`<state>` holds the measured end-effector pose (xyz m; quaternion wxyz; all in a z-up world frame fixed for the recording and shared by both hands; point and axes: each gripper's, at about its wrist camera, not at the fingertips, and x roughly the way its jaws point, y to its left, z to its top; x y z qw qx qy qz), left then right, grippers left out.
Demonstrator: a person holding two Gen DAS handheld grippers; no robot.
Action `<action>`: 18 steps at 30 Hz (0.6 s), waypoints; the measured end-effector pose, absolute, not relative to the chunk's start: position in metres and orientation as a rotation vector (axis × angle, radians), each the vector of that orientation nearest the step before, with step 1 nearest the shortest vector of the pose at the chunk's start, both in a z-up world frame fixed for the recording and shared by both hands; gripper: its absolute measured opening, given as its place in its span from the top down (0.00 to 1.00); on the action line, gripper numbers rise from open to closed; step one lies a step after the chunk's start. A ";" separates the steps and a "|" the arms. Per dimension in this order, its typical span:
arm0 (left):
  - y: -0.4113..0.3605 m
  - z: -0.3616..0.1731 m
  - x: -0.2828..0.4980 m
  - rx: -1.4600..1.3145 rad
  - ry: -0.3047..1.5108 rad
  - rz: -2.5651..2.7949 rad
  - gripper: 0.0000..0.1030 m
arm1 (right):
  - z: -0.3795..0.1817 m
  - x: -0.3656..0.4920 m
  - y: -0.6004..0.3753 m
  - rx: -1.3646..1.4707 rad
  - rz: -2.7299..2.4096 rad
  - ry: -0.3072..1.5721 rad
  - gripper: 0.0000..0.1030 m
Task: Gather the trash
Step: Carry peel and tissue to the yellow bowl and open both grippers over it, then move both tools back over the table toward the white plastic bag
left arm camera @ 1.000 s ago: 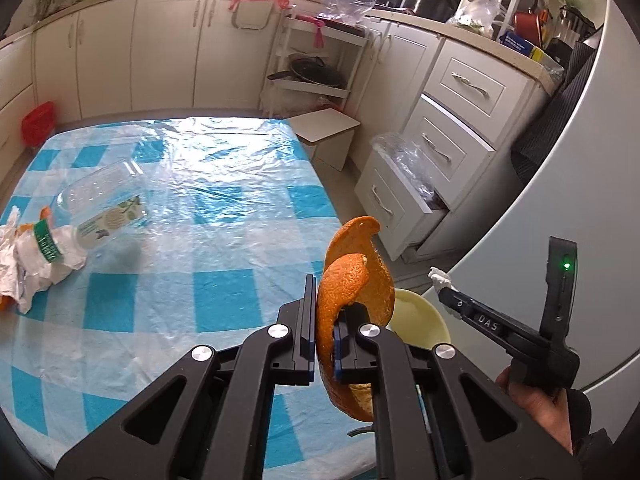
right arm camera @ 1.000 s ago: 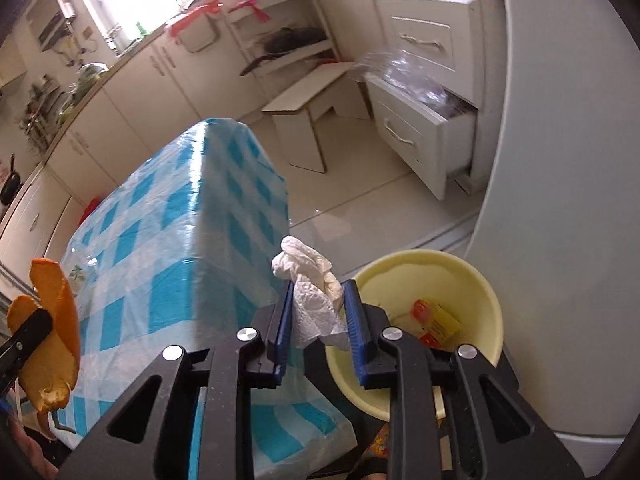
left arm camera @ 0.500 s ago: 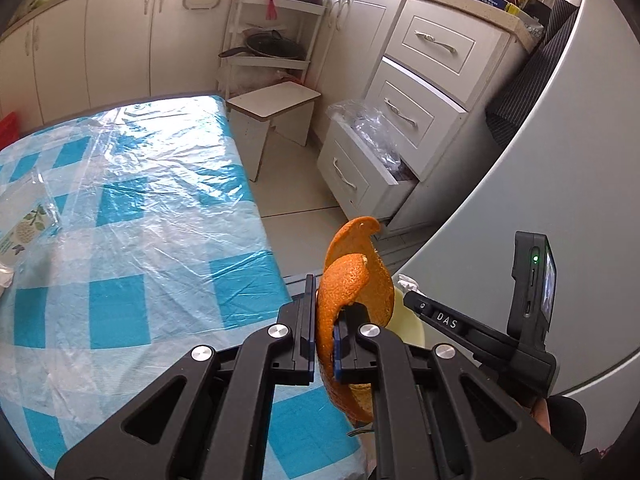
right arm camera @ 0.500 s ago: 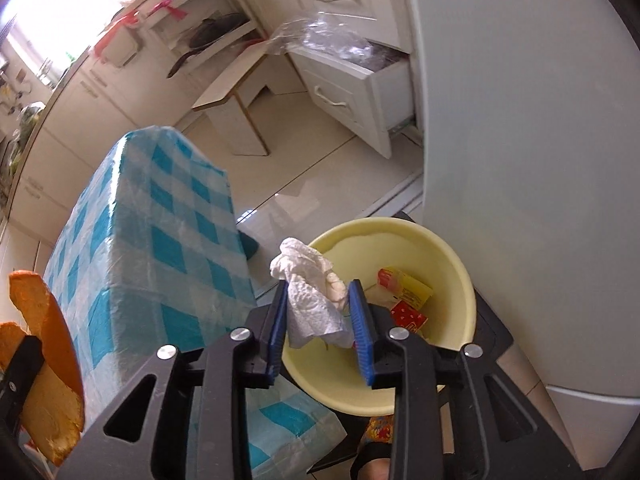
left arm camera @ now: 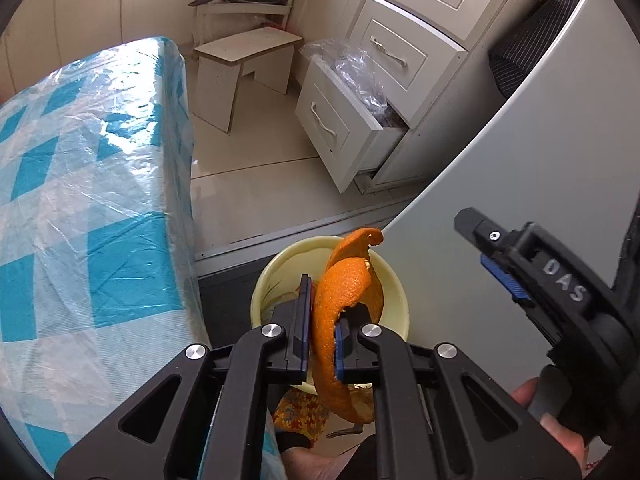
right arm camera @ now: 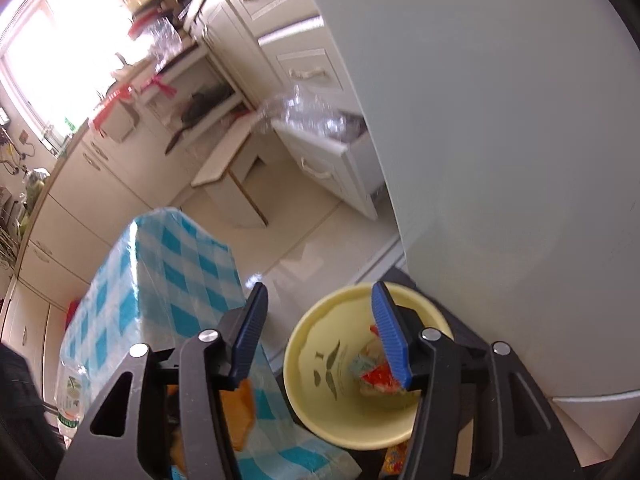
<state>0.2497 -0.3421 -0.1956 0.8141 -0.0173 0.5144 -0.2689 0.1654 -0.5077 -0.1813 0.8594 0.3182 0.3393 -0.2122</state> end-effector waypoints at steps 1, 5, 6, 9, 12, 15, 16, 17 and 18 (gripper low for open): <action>-0.346 -0.198 0.251 -0.042 1.108 -0.577 0.90 | -0.176 0.164 -0.507 0.659 -0.446 0.690 0.47; -0.356 -0.200 0.253 -0.050 1.118 -0.599 0.75 | -0.162 0.163 -0.506 0.643 -0.440 0.633 0.46; -0.357 -0.198 0.252 -0.047 1.109 -0.602 0.66 | -0.161 0.164 -0.506 0.646 -0.436 0.625 0.46; -0.353 -0.191 0.250 -0.046 1.086 -0.599 0.53 | -0.160 0.165 -0.508 0.663 -0.426 0.607 0.45; -0.342 -0.182 0.247 -0.054 1.063 -0.589 0.44 | -0.156 0.166 -0.507 0.669 -0.416 0.589 0.43; -0.322 -0.167 0.240 -0.048 1.011 -0.548 0.30 | -0.151 0.170 -0.501 0.662 -0.391 0.567 0.41; -0.314 -0.163 0.238 -0.051 0.995 -0.537 0.27 | -0.148 0.172 -0.497 0.653 -0.377 0.562 0.40; -0.303 -0.157 0.234 -0.052 0.976 -0.523 0.26 | -0.146 0.174 -0.492 0.641 -0.363 0.556 0.39; -0.294 -0.152 0.231 -0.051 0.961 -0.509 0.24 | -0.143 0.176 -0.487 0.627 -0.350 0.549 0.38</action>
